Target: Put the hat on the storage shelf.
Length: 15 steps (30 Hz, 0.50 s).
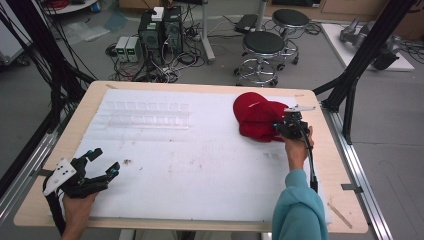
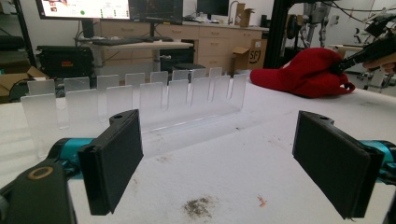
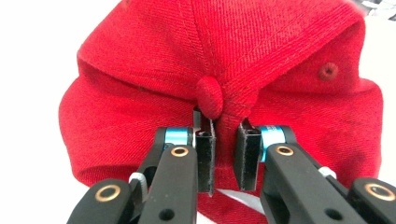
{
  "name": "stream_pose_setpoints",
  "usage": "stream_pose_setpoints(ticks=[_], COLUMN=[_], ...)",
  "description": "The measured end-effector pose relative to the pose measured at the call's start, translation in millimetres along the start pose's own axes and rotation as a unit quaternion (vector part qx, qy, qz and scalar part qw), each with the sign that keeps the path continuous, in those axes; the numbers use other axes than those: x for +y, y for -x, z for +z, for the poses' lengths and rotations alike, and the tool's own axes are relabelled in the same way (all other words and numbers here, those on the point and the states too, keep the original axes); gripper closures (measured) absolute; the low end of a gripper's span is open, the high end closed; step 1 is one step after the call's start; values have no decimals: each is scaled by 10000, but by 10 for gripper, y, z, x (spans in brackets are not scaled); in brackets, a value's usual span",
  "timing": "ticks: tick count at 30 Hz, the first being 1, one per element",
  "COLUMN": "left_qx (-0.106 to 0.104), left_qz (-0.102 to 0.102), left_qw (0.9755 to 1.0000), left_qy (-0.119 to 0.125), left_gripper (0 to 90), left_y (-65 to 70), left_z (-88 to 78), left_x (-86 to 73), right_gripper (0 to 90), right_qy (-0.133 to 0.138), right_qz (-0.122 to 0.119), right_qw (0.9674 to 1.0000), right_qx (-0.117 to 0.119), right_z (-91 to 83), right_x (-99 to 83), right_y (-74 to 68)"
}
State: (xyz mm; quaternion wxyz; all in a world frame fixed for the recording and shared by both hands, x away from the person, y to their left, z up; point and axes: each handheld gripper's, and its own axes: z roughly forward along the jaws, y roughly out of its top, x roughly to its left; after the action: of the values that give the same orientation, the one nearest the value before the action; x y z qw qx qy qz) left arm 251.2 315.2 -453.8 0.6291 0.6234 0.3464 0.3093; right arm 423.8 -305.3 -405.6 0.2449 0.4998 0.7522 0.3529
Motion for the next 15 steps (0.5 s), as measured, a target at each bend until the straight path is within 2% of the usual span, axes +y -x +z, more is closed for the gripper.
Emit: stream_pose_setpoints(ticks=[2, 7, 9, 10, 15], left_qx=[4, 3, -13, -46, -31], left_qz=[29, -43, -109, -96, -64], left_qw=[10000, 10000, 9999, 9999, 9999], left_qy=[-23, -32, -45, -73, -124], left_gripper=[163, 163, 163, 162, 163], left_y=[0, -10, -18, -27, -18], left_z=[0, 3, 9, 10, 23], left_x=[1, 3, 4, 6, 10], right_gripper=[822, 823, 824, 824, 824], right_qy=[15, 283, 422, 548, 793], right_qz=[-21, -135, -184, -210, -344], right_qw=[10000, 9995, 9989, 9982, 9956], right_qx=[-20, 3, 56, 151, 356], right_z=[-11, -88, -136, -186, -299], right_x=[5, 45, 67, 88, 125], right_y=[-8, -48, -69, -99, -150])
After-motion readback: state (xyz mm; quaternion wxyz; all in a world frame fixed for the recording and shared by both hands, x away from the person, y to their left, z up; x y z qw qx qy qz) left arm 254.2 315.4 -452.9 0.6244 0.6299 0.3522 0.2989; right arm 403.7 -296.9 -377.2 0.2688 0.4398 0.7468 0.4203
